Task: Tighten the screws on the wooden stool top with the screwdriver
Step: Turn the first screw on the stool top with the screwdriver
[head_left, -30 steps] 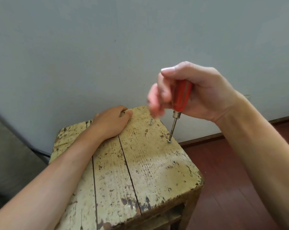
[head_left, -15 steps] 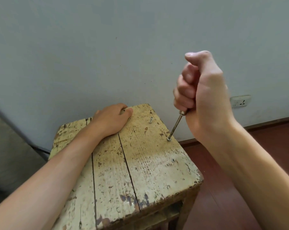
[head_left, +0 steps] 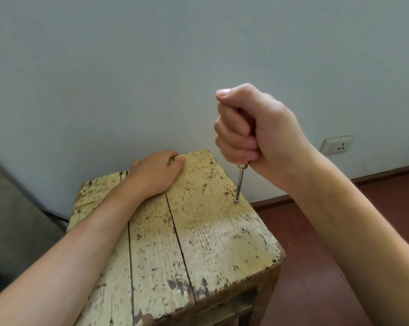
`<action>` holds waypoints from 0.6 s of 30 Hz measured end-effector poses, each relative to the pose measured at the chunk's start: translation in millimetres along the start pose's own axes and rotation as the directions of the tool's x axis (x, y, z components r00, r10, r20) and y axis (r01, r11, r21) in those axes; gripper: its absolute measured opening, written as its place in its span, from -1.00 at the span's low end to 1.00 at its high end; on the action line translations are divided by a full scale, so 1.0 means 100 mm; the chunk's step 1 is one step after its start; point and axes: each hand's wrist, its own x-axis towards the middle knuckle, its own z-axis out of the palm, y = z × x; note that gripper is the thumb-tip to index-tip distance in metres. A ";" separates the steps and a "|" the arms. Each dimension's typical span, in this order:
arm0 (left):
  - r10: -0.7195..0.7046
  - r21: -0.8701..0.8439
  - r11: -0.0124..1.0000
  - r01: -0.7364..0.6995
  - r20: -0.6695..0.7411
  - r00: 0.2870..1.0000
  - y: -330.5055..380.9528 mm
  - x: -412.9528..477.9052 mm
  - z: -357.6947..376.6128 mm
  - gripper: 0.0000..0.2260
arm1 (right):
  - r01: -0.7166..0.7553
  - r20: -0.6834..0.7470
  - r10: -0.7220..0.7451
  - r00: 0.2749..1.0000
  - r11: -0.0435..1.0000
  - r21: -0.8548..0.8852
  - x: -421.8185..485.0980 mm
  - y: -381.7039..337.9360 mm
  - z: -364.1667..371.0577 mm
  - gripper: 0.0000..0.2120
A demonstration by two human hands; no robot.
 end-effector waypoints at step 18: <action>0.010 -0.016 1.000 -0.010 -0.003 1.000 0.01 0.01 0.01 -0.57 | -0.053 0.156 0.050 0.987 0.998 0.019 0.04 -0.08 -0.25 -0.73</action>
